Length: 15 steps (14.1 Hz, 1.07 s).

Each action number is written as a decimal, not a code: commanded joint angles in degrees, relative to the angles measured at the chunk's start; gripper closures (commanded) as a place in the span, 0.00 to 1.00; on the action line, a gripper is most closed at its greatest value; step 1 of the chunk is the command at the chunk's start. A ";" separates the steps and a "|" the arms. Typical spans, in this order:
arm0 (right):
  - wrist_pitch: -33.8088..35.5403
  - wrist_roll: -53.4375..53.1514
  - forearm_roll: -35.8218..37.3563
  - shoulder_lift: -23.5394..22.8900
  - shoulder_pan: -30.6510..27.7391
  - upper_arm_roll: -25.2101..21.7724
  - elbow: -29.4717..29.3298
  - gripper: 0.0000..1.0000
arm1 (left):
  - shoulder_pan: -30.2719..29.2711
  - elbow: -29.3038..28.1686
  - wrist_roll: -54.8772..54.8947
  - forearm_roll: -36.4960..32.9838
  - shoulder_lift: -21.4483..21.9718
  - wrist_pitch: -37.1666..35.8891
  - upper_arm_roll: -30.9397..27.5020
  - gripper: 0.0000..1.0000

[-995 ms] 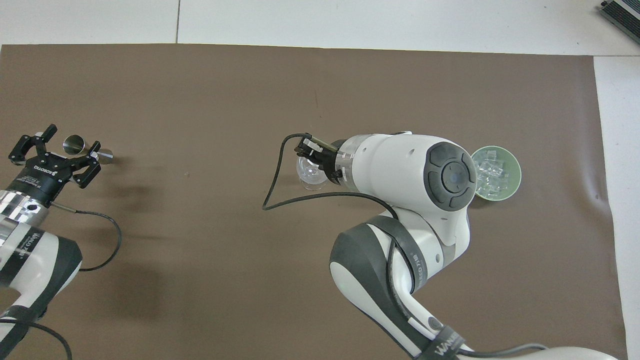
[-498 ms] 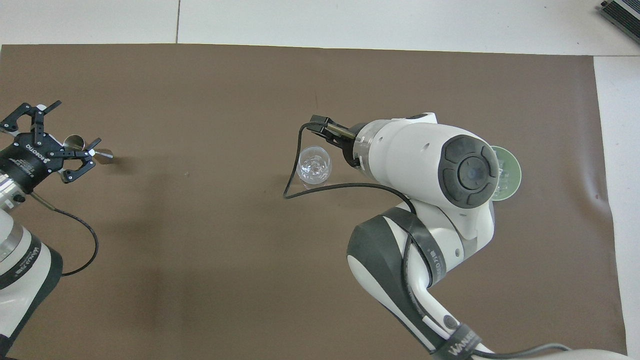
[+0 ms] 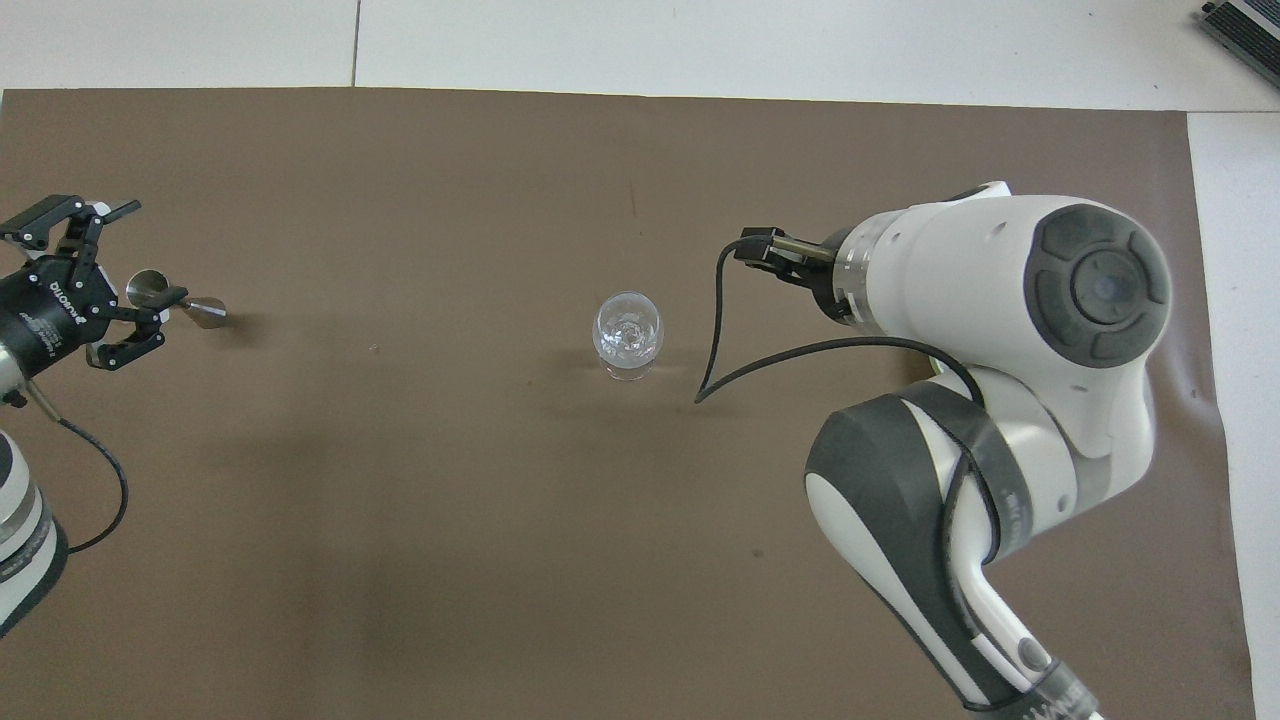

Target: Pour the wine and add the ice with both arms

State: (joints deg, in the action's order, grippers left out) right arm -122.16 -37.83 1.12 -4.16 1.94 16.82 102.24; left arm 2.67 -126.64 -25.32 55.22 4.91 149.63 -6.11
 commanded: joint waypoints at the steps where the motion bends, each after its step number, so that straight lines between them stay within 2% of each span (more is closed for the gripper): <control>1: 4.45 2.85 0.90 1.43 0.17 -3.09 -1.33 0.00 | -0.56 2.79 -0.08 -14.29 0.98 -7.57 -0.66 0.00; 5: 12.63 7.94 0.99 2.57 0.17 -7.05 -5.03 0.00 | -1.61 9.02 -0.08 -27.58 0.72 -17.94 -0.66 0.00; 7: 15.44 11.53 0.90 3.28 0.17 -9.60 -5.47 0.00 | -1.53 14.03 -0.08 -34.27 0.11 -25.14 -0.57 0.00; 10: 20.54 15.85 0.47 3.28 0.17 -12.50 -9.59 0.00 | -0.56 20.19 -0.08 -43.50 -0.42 -34.12 -0.40 0.00; 13: 23.98 20.86 -0.15 4.07 0.17 -15.31 -10.22 0.00 | 2.07 26.86 0.44 -51.33 -1.21 -43.78 -0.31 0.00; 15: 26.52 21.57 -0.24 4.60 -0.26 -15.76 -10.65 0.00 | 3.91 29.51 1.41 -53.90 -1.22 -48.71 -0.22 0.00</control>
State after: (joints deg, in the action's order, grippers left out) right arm -98.16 -18.08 1.18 -0.29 1.91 1.56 92.38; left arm 4.51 -101.42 -25.00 4.25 5.28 106.07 -5.92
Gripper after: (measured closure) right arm 0.000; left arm 0.000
